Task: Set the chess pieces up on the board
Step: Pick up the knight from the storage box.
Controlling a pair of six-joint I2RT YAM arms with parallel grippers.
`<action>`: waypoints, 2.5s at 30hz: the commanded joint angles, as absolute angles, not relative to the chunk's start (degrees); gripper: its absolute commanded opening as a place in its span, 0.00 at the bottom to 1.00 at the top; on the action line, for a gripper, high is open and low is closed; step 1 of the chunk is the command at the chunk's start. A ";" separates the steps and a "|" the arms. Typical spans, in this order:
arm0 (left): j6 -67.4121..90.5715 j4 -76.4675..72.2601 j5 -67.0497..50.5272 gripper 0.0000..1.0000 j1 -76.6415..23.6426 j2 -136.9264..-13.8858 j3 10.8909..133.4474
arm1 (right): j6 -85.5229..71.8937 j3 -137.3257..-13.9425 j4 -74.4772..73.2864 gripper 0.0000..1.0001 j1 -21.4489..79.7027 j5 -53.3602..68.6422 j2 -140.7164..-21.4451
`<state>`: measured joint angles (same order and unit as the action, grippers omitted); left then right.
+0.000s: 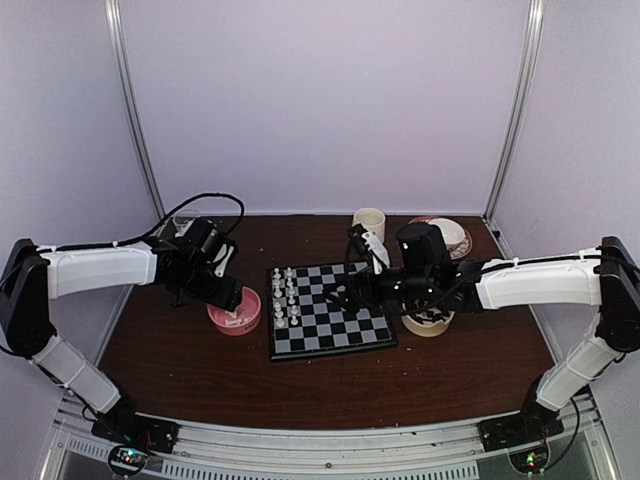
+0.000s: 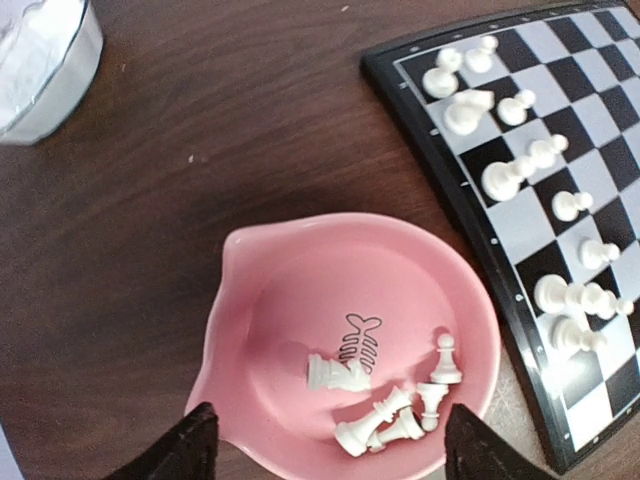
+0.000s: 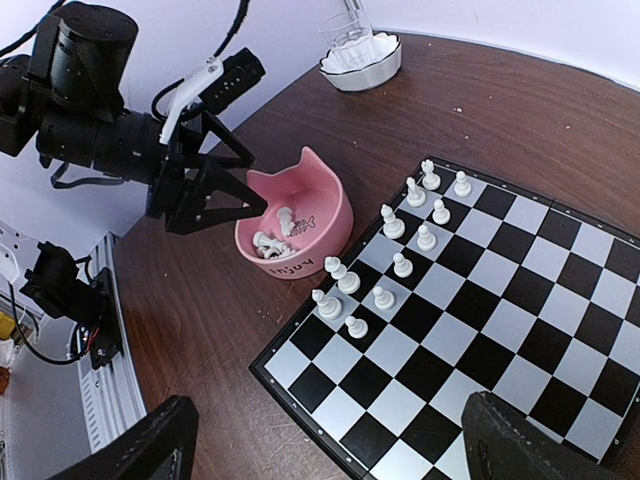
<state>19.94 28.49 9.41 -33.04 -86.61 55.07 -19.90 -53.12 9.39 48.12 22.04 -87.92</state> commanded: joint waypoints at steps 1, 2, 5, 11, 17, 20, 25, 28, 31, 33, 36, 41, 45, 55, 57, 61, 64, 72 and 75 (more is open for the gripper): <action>9.90 29.12 7.54 0.87 -33.18 -83.40 56.56 | -20.17 -53.95 9.93 0.95 48.17 21.95 -85.69; 8.90 29.91 7.28 0.96 -33.42 -82.95 57.32 | -20.09 -53.84 9.93 0.95 48.18 21.89 -85.35; 5.39 33.39 4.85 0.97 -33.81 -82.03 60.89 | -19.87 -53.25 10.49 0.95 48.17 21.45 -84.61; -11.37 40.94 4.00 0.95 -34.28 -81.80 66.35 | -20.55 -52.04 12.47 0.95 48.17 22.52 -83.49; -29.57 48.43 8.03 0.76 -33.66 -84.43 68.43 | -19.79 -51.15 12.69 0.95 48.16 21.16 -82.07; -38.61 52.93 4.48 0.69 -33.55 -85.58 69.31 | -19.78 -51.15 12.63 0.95 48.17 21.19 -81.68; -46.99 53.49 -2.16 0.61 -32.39 -86.77 70.47 | -19.43 -50.91 12.38 0.95 48.16 20.63 -80.71; -50.69 55.01 -3.31 0.58 -31.63 -89.65 71.84 | -19.47 -50.89 12.38 0.95 48.17 20.69 -80.51; -53.96 57.18 -4.75 0.62 -30.94 -93.40 73.14 | -19.76 -50.59 12.87 0.95 48.17 20.77 -80.26; -54.87 58.64 -6.10 0.59 -30.40 -96.17 75.12 | -19.86 -50.38 13.12 0.95 48.17 20.90 -80.08; -55.40 59.51 -6.20 0.55 -29.74 -100.22 78.18 | -20.16 -50.28 13.46 0.95 48.18 21.31 -80.07; -56.91 59.41 -6.26 0.48 -28.81 -104.06 80.27 | -19.95 -50.21 13.28 0.95 48.17 21.07 -80.20; -57.72 57.84 -3.93 0.39 -27.77 -105.83 79.74 | -20.04 -50.20 13.34 0.95 48.16 21.29 -80.19; -58.97 56.34 -3.01 0.43 -27.33 -109.13 80.50 | -20.00 -50.27 13.45 0.95 48.16 21.36 -80.33; -59.08 56.34 -2.75 0.45 -27.32 -109.95 80.97 | -19.87 -50.26 13.26 0.95 48.16 21.19 -80.33; -59.44 55.92 -2.17 0.46 -27.33 -111.24 81.04 | -19.86 -50.27 13.14 0.95 48.16 21.13 -80.24; -59.33 55.56 -1.91 0.46 -27.33 -112.27 80.96 | -19.85 -50.27 13.16 0.95 48.16 21.11 -80.24; -59.07 54.06 -0.87 0.38 -27.29 -113.79 80.42 | -19.86 -50.27 13.11 0.95 48.16 21.24 -80.16; -59.06 53.98 -0.87 0.34 -27.22 -114.18 80.51 | -19.84 -50.27 13.10 0.95 48.16 21.23 -80.18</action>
<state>-58.63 55.00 -1.08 -27.73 -113.03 79.64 -19.84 -50.98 11.81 48.12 21.76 -81.62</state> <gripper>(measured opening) 0.361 0.947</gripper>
